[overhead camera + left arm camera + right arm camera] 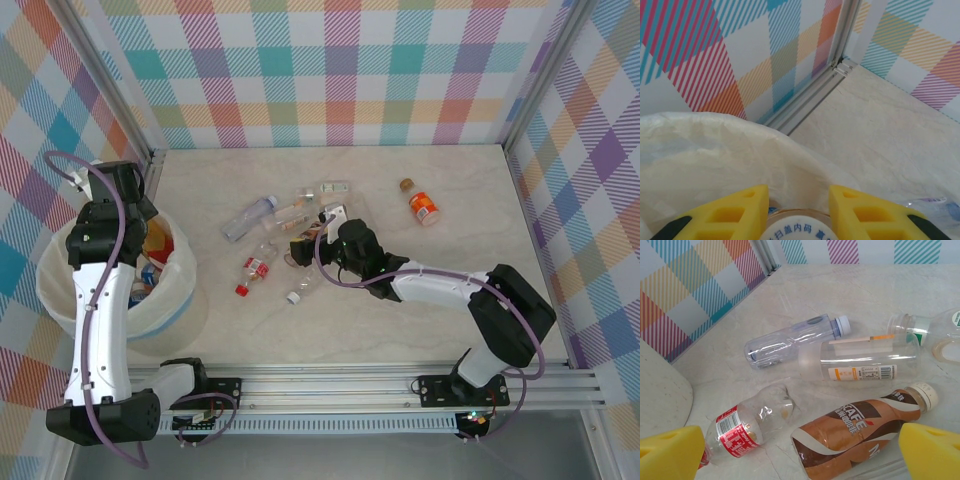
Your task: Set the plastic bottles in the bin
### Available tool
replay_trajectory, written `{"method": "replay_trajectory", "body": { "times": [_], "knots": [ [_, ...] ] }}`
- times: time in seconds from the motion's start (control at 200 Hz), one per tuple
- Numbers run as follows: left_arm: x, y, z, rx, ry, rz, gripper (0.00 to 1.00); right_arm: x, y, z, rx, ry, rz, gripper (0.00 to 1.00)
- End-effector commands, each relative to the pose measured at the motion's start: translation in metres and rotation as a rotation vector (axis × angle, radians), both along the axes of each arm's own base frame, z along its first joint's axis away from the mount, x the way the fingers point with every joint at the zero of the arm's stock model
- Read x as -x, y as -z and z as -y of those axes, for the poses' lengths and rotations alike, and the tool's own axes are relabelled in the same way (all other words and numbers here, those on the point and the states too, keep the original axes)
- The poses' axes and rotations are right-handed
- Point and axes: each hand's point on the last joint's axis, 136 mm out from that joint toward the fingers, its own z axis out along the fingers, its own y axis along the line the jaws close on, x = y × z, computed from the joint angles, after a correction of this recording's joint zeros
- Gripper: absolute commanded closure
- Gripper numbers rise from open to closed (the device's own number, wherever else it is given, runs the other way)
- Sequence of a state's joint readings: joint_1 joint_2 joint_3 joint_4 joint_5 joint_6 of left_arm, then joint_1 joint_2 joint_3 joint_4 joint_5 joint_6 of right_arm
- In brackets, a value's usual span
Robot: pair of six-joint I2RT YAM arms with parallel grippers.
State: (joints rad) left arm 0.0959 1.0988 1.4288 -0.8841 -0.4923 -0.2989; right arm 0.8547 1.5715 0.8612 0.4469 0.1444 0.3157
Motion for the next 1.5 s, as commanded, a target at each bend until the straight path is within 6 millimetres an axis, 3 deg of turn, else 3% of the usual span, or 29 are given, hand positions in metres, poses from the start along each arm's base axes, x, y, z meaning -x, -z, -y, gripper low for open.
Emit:
{"method": "replay_trajectory", "body": {
  "times": [0.0,0.185,0.29,0.515,0.56,0.66,0.775,0.93,1.08,1.31,1.42,1.495],
  "knots": [
    [0.011,0.000,-0.023,-0.037,-0.112,0.006,1.00,0.002,-0.013,0.000,-0.019,-0.015,0.028,0.00],
    [0.028,0.025,-0.060,-0.017,-0.261,-0.039,1.00,0.003,-0.011,-0.003,-0.012,-0.036,0.028,0.00],
    [0.034,0.027,-0.081,0.012,-0.333,-0.032,1.00,0.004,-0.009,-0.003,-0.010,-0.038,0.024,0.00],
    [0.043,0.034,-0.103,0.096,-0.390,0.019,0.98,0.006,-0.007,0.000,-0.002,-0.036,0.020,0.00],
    [0.036,0.036,-0.099,0.120,-0.353,0.025,0.90,0.006,-0.007,0.000,-0.001,-0.035,0.021,0.00],
    [0.025,0.036,-0.088,0.168,-0.278,0.051,0.51,0.005,-0.006,0.002,-0.001,-0.021,0.016,0.00],
    [0.022,0.025,-0.078,0.190,-0.227,0.084,0.28,0.002,-0.006,0.007,0.005,0.012,0.013,0.00],
    [0.012,0.001,-0.046,0.191,-0.080,0.113,0.13,-0.009,0.008,0.028,0.066,0.140,-0.046,0.00],
    [-0.006,-0.024,0.011,0.247,0.159,0.156,0.00,-0.016,0.036,0.058,0.115,0.322,-0.179,0.00],
    [-0.031,-0.048,0.110,0.334,0.570,0.218,0.00,-0.014,0.080,0.093,0.161,0.556,-0.442,0.00],
    [-0.037,-0.051,0.161,0.428,0.796,0.248,0.00,-0.022,0.085,0.108,0.193,0.562,-0.485,0.00],
    [-0.038,-0.047,0.185,0.472,0.897,0.246,0.00,-0.030,0.088,0.124,0.264,0.555,-0.493,0.00]
  ]
}}
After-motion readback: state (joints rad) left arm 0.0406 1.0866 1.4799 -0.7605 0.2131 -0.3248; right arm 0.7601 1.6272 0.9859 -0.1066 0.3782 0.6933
